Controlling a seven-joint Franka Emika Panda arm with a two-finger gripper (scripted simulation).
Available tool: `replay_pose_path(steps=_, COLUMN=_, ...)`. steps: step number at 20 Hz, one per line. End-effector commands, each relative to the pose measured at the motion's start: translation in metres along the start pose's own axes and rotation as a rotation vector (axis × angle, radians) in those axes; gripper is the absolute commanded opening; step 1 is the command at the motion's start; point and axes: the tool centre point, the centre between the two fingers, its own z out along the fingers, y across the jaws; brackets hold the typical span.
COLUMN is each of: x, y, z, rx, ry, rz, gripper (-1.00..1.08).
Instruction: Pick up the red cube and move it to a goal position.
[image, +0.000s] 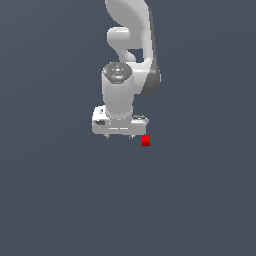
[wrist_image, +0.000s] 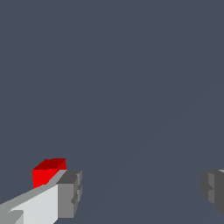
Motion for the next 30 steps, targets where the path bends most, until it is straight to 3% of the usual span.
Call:
replay_pose_path(steps=1, x=0.000, y=0.000, z=0.000, rx=0.000, ry=0.000, rz=0.000, gripper=1.00)
replay_pose_path(steps=12, x=-0.014, y=-0.023, z=0.025, rx=0.006, ry=0.005, rz=-0.003, gripper=1.00)
replay_pose_path(steps=30, x=-0.065, y=-0.121, z=0.128, rx=0.030, ry=0.027, rz=-0.015, gripper=1.00)
